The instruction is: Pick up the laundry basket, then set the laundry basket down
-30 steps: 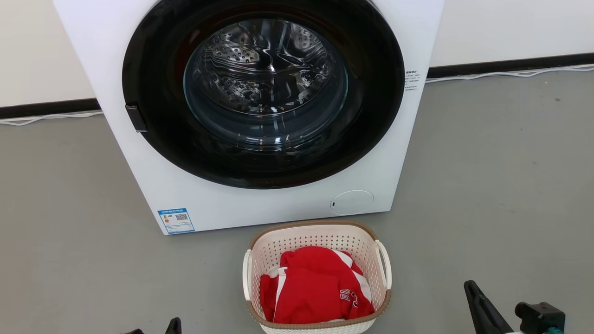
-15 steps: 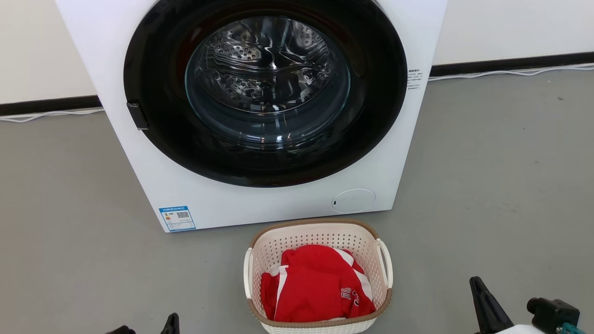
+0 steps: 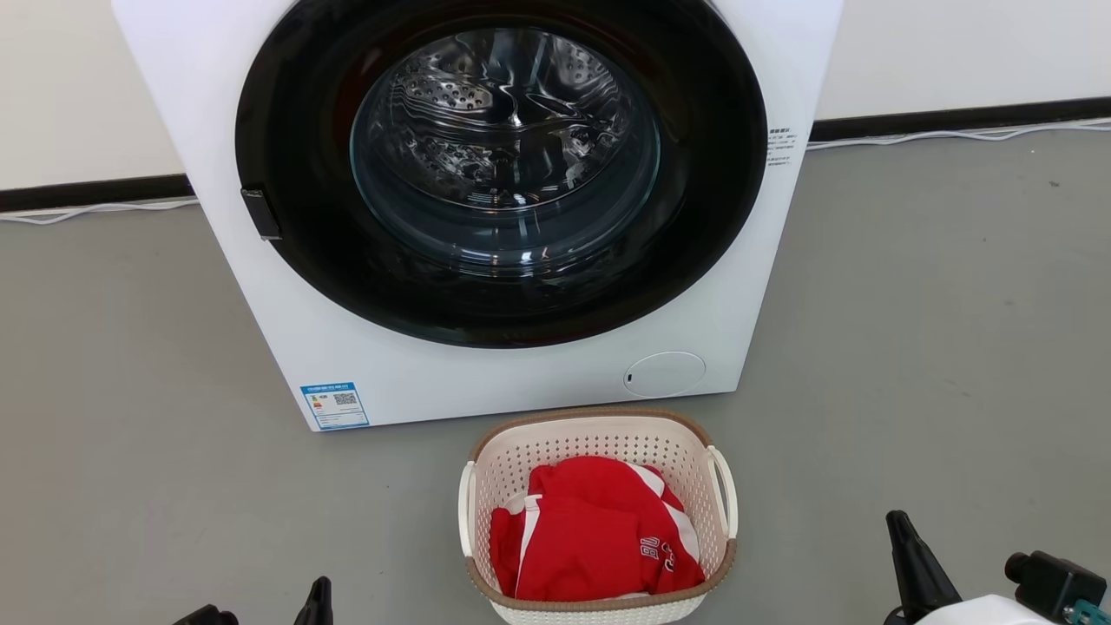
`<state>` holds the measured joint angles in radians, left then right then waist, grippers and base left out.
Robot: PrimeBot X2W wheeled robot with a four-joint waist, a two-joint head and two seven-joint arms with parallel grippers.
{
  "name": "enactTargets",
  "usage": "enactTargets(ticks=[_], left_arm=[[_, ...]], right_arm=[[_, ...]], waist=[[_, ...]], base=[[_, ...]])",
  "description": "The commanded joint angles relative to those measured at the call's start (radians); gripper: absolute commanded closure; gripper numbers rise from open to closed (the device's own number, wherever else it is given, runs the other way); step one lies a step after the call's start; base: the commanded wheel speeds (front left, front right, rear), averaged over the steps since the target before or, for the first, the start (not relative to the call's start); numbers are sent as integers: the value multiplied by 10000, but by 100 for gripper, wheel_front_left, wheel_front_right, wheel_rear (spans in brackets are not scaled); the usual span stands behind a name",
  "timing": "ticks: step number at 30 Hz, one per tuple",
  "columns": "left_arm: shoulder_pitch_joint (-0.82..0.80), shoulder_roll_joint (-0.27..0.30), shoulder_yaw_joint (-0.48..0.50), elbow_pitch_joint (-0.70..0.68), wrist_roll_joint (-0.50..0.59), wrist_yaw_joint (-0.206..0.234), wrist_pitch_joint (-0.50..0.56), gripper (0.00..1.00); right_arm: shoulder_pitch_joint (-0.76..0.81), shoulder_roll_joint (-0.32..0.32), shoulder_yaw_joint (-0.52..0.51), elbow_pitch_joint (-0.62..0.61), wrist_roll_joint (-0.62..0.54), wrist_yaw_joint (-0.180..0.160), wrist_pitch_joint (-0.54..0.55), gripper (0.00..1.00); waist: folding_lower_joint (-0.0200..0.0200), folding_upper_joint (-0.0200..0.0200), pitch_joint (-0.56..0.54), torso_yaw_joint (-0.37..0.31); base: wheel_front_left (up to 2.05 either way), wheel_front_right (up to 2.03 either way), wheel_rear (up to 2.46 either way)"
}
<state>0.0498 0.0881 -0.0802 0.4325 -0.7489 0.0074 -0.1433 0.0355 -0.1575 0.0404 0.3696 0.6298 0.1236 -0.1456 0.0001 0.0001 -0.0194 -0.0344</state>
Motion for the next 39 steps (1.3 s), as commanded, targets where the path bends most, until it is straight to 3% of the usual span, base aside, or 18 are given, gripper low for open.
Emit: enactTargets(ticks=[1, 39], left_arm=[[-542, 27, 205, -317, -317, -110, 50, 100], [-982, -145, 945, -975, -3823, -649, 1119, 100]], right_arm=[[-497, -83, -44, -302, 369, 22, 85, 100], [-895, 407, -683, -703, 4357, 43, 1149, 100]], waist=[[-1, -1, 5, 8], [-1, -1, 98, 150]], base=[[0, 0, 0], [0, 0, 0]])
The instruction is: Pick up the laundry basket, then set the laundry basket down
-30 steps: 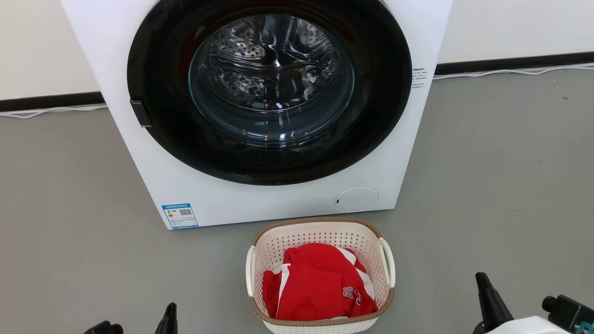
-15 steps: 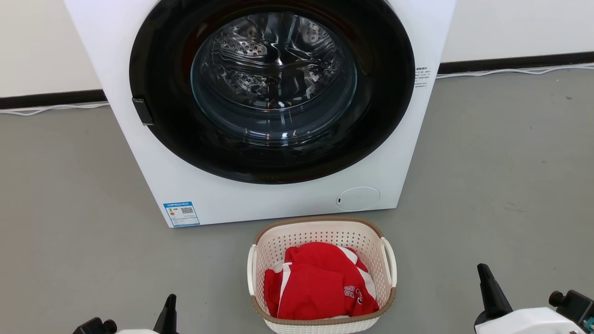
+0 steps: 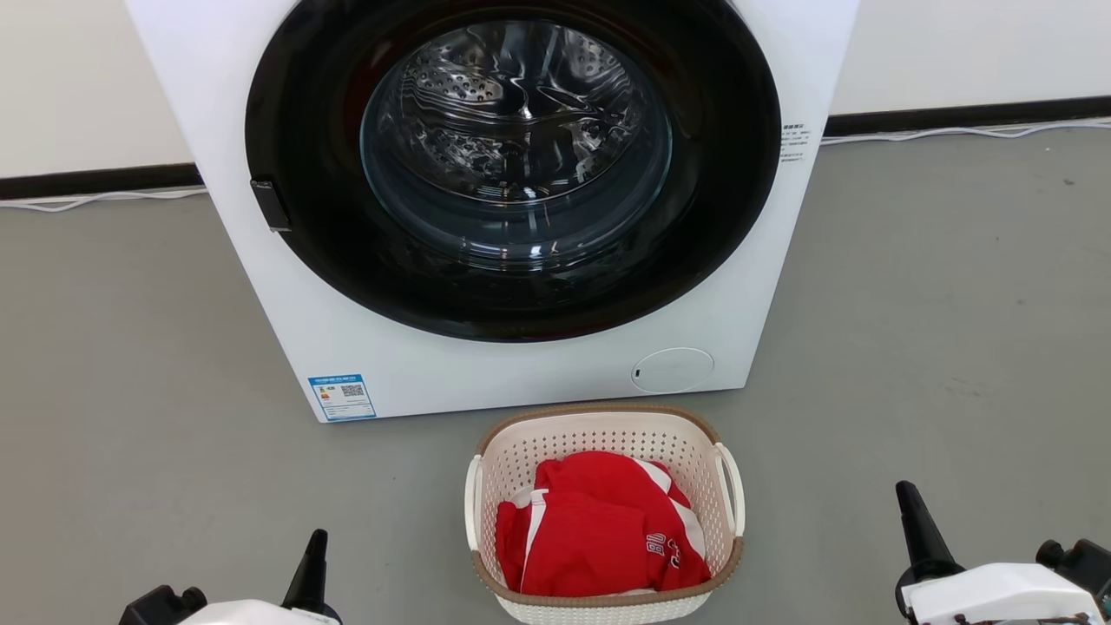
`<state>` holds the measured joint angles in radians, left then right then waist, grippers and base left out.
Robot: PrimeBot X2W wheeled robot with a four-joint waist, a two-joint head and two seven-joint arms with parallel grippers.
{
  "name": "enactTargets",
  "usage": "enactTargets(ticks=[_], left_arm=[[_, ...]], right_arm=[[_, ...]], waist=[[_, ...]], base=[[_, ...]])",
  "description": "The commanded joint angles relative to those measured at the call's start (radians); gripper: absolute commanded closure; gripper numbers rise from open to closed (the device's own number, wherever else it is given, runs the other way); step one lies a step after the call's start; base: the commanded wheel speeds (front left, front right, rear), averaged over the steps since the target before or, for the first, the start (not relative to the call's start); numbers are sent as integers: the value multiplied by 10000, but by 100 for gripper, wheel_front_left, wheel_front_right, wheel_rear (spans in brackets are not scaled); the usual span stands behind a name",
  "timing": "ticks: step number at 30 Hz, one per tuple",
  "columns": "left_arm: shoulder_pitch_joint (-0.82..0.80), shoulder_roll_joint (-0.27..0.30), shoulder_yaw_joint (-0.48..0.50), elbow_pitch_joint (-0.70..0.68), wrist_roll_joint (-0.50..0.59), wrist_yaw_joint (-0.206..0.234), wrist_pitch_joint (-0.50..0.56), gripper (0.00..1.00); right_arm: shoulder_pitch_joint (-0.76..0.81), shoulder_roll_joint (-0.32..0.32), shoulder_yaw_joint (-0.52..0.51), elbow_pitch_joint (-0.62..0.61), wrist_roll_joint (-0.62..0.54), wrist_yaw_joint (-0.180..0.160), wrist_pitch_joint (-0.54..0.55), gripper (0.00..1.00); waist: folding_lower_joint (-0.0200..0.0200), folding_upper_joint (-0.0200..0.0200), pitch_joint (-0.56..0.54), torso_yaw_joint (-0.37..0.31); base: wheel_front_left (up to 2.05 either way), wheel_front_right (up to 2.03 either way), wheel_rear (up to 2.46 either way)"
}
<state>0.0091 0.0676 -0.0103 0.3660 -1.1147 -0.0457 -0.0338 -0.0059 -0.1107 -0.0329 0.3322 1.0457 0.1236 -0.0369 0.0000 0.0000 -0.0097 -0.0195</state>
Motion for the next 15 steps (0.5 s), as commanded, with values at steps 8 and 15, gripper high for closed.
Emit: enactTargets(ticks=[8, 15], left_arm=[[-670, 23, 404, -452, -924, -234, 255, 100], [-741, -5, 523, -559, -1492, -321, 428, 100]], right_arm=[[-567, 45, -89, -416, 1062, 47, 293, 100], [-631, 124, -192, -480, 1707, 51, 464, 100]], waist=[[0, 0, 21, 33], [0, 0, 36, 56]], base=[[0, 0, 0], [0, 0, 0]])
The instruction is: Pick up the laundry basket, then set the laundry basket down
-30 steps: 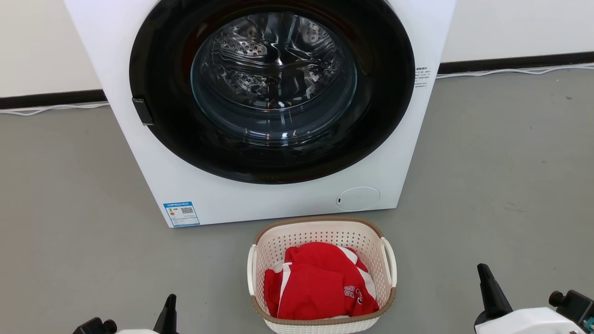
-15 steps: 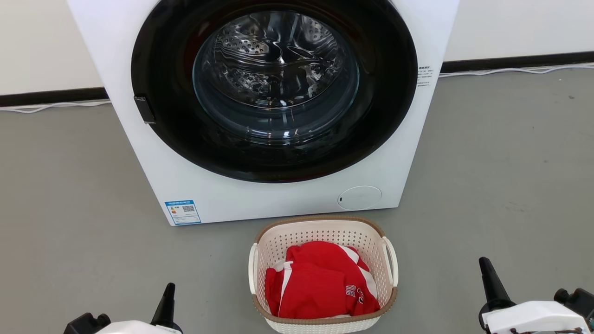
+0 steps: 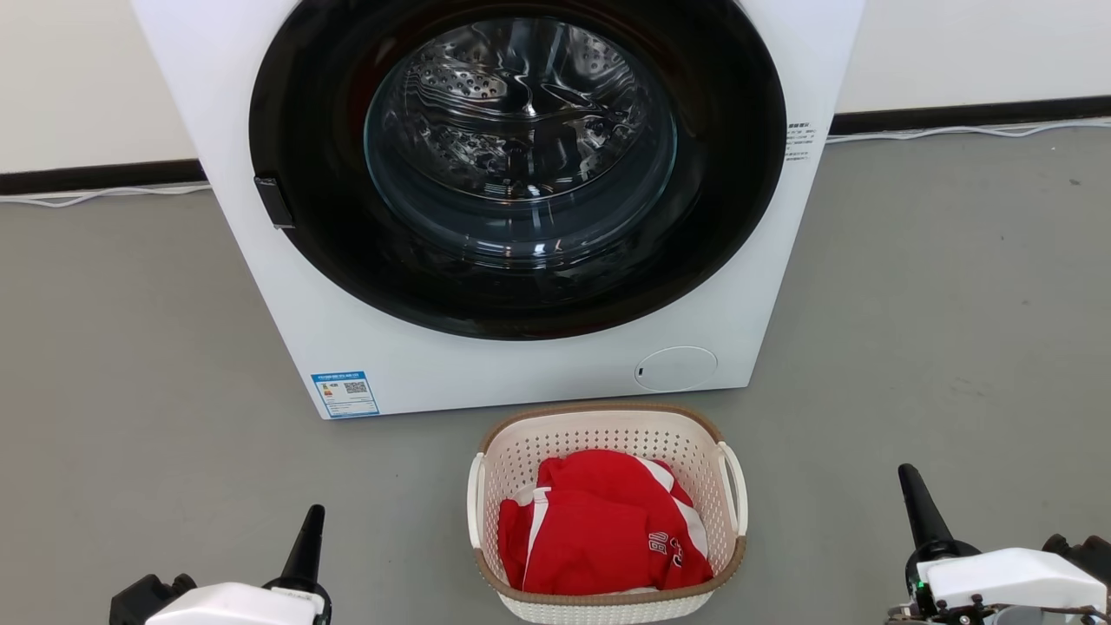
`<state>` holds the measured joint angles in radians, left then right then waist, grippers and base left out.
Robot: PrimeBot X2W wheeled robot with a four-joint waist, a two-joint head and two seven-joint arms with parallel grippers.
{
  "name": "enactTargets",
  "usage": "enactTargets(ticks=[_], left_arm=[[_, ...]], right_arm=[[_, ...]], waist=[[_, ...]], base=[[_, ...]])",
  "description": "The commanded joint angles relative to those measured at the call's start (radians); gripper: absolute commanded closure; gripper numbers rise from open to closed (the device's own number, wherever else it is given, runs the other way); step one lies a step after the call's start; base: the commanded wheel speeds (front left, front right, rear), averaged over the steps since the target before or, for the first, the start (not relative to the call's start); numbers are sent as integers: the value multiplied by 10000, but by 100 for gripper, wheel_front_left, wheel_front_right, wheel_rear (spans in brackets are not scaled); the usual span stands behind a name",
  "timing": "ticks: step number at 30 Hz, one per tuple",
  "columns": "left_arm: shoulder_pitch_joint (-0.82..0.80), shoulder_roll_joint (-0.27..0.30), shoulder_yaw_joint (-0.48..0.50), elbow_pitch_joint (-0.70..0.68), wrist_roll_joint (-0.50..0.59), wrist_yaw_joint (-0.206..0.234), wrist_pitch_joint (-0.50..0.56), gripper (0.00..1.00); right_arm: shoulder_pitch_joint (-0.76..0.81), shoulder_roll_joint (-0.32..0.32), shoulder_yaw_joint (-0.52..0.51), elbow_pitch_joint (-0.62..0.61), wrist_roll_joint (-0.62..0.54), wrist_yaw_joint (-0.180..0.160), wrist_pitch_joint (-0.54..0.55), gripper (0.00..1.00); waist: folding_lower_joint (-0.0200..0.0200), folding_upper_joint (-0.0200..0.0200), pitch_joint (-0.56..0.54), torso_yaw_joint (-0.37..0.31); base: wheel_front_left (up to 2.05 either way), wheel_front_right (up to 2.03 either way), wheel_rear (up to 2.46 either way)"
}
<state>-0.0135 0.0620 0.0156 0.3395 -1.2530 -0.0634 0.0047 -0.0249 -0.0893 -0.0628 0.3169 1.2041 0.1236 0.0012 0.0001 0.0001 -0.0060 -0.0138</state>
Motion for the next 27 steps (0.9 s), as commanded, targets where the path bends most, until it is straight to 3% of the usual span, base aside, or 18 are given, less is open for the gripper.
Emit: enactTargets(ticks=[1, 27], left_arm=[[-527, 46, 284, -312, -204, -159, 71, 100], [-860, -84, 840, -810, -2861, -567, 878, 100]], right_arm=[[-452, -77, 90, -338, 231, 51, 112, 100], [-753, 294, -390, -642, 3254, 67, 914, 100]], waist=[[-1, -1, 2, 3], [0, -1, 72, 110]], base=[[0, 0, 0], [0, 0, 0]])
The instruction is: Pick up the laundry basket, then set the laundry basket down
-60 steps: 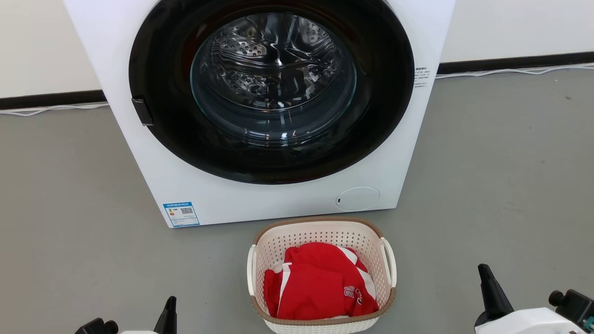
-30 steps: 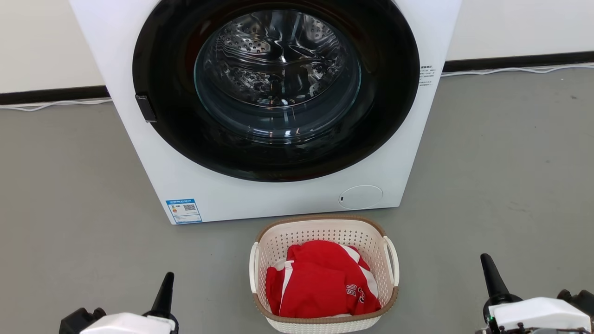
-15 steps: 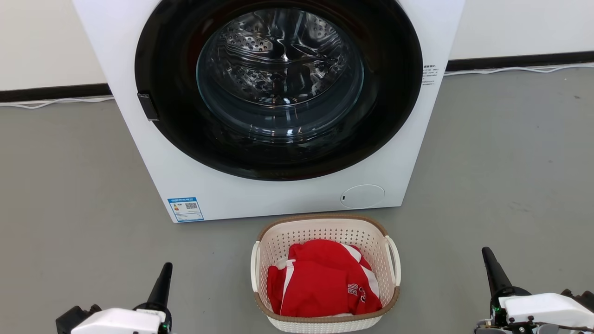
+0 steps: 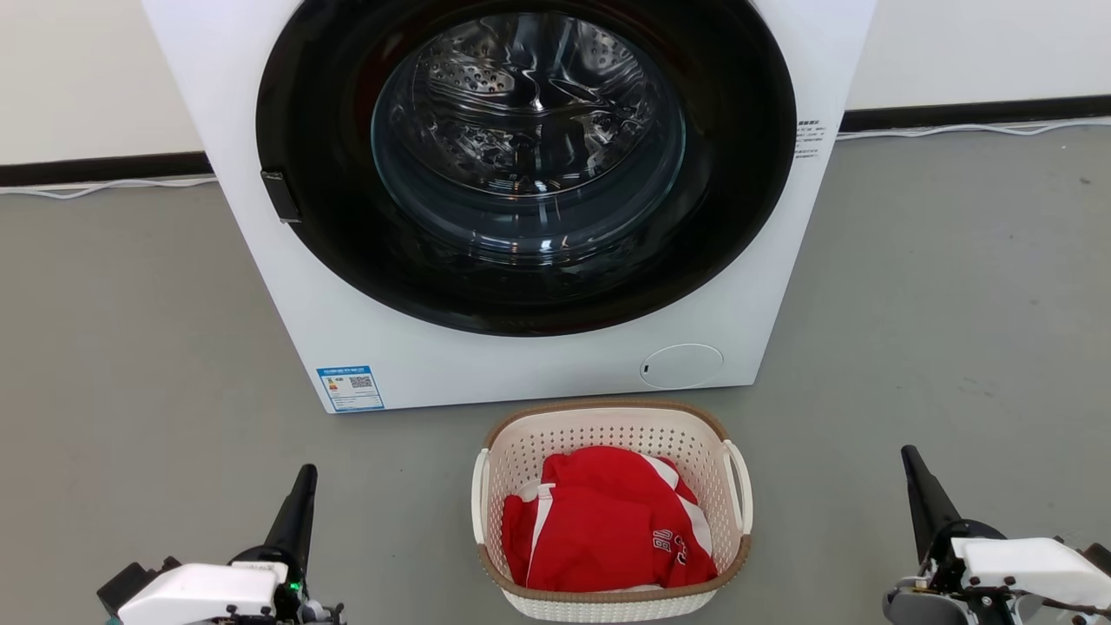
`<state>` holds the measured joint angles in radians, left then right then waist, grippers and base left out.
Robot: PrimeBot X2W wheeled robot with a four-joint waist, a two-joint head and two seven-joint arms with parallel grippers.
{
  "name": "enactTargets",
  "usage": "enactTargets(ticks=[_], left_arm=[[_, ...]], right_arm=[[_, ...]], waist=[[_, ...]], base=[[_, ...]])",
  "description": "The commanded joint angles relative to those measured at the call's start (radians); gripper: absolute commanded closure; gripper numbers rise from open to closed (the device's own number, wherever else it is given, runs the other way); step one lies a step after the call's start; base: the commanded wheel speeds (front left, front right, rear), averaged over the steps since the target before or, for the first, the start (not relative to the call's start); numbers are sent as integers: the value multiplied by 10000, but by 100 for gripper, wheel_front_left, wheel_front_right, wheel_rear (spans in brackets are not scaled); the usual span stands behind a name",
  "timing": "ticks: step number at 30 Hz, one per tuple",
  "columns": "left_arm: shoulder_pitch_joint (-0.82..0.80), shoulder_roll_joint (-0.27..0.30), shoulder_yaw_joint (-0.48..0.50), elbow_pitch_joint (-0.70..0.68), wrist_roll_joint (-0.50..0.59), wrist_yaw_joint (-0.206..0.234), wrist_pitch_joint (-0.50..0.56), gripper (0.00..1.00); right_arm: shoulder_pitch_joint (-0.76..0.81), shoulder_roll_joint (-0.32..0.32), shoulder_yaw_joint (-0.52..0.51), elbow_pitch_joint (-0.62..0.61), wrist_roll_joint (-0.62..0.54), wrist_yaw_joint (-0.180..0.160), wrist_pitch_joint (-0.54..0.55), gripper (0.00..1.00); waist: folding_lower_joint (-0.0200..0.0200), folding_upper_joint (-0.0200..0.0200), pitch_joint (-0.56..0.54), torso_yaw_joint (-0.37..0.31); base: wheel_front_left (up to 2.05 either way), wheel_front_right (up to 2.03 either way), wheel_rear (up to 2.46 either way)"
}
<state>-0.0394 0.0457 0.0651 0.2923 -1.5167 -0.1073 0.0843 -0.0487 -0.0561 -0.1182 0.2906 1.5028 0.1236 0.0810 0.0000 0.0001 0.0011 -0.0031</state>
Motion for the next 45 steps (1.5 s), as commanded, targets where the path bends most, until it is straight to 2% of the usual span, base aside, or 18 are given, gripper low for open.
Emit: enactTargets(ticks=[1, 8, 45], left_arm=[[-613, 74, 366, -356, -320, -142, 111, 100], [-688, 45, 491, -468, -917, -234, 293, 100], [-688, 45, 489, -470, -918, -234, 291, 100]], right_arm=[[-526, -25, 147, -390, 375, 68, 145, 100], [-593, 59, 40, -458, 1054, 71, 326, 100], [-593, 59, 42, -458, 1056, 71, 324, 100]], waist=[[0, -1, 4, 7], [0, -1, 20, 31], [0, -1, 20, 31]], base=[[0, 0, 0], [0, 0, 0], [0, 0, 0]])
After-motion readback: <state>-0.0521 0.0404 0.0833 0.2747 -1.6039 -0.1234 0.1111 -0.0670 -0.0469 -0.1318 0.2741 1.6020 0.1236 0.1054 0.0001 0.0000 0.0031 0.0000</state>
